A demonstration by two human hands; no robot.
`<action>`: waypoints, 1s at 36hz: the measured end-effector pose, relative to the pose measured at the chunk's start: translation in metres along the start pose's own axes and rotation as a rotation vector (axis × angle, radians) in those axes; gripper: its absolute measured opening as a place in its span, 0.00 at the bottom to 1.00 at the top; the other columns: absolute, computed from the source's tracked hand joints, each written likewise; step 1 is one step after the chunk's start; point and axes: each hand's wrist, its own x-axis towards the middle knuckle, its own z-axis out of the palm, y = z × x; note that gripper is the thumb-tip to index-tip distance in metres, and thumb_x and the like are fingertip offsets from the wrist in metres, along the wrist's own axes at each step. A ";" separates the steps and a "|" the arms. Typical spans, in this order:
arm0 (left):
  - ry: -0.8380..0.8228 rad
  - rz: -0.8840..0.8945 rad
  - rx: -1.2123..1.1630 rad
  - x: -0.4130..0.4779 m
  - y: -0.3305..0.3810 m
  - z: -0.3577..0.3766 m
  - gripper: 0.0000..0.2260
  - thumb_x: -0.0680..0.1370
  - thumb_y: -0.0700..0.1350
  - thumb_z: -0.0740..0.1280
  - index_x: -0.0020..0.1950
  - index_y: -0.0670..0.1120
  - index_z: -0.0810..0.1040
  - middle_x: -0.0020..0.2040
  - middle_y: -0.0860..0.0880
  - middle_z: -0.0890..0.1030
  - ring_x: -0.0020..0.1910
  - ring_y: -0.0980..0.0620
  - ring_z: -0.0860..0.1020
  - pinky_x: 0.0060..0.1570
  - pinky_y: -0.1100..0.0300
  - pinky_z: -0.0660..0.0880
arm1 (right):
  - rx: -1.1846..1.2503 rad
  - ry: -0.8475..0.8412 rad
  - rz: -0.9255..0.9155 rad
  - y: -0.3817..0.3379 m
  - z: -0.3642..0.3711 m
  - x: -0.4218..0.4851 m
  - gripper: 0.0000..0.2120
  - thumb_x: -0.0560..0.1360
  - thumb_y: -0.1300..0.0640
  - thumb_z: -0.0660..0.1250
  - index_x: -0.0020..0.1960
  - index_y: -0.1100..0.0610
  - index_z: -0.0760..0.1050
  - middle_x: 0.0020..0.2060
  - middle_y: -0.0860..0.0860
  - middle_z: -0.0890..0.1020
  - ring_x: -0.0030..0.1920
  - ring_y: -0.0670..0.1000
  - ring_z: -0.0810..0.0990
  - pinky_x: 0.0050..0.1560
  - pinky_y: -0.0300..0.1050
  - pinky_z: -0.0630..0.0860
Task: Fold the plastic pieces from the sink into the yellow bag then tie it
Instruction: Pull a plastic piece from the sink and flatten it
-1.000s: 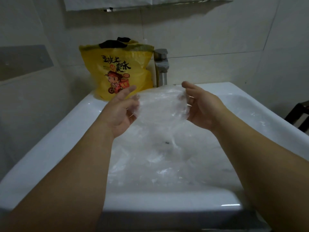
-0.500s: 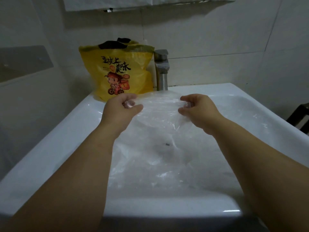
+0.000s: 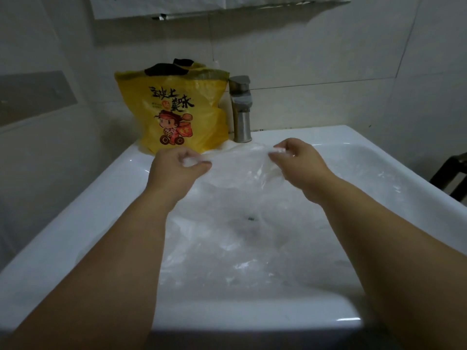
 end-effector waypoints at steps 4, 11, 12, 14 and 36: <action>-0.150 -0.227 -0.651 0.006 0.009 -0.002 0.03 0.77 0.37 0.69 0.50 0.41 0.78 0.47 0.45 0.80 0.46 0.52 0.80 0.42 0.67 0.77 | 0.415 -0.018 0.123 -0.010 -0.005 0.000 0.06 0.79 0.61 0.61 0.44 0.57 0.74 0.43 0.54 0.77 0.48 0.55 0.77 0.52 0.51 0.77; -0.248 -0.232 -0.888 0.006 0.013 0.000 0.05 0.79 0.36 0.64 0.46 0.45 0.74 0.38 0.49 0.80 0.38 0.56 0.79 0.37 0.65 0.79 | 0.490 0.043 0.055 -0.011 -0.004 0.000 0.06 0.81 0.58 0.60 0.54 0.59 0.73 0.46 0.54 0.78 0.47 0.54 0.79 0.50 0.49 0.80; -0.226 -0.237 -0.861 0.006 0.011 0.000 0.05 0.79 0.36 0.65 0.46 0.45 0.75 0.39 0.49 0.80 0.39 0.56 0.79 0.37 0.66 0.79 | 0.401 0.080 0.042 -0.010 -0.004 0.001 0.07 0.81 0.56 0.61 0.56 0.58 0.73 0.48 0.53 0.78 0.50 0.55 0.79 0.53 0.52 0.80; -0.172 -0.256 -0.825 0.006 0.010 0.000 0.05 0.78 0.35 0.66 0.49 0.44 0.77 0.44 0.47 0.80 0.43 0.54 0.79 0.41 0.65 0.80 | 0.275 0.139 -0.002 -0.009 -0.004 0.001 0.08 0.80 0.53 0.63 0.58 0.53 0.72 0.52 0.52 0.77 0.53 0.55 0.79 0.55 0.57 0.79; -0.515 -0.061 0.174 -0.007 0.020 0.001 0.17 0.63 0.49 0.81 0.50 0.50 0.83 0.46 0.53 0.83 0.46 0.54 0.81 0.43 0.62 0.74 | 0.527 -0.191 0.143 -0.022 -0.009 0.003 0.33 0.73 0.63 0.71 0.74 0.54 0.62 0.58 0.56 0.74 0.53 0.56 0.80 0.48 0.48 0.82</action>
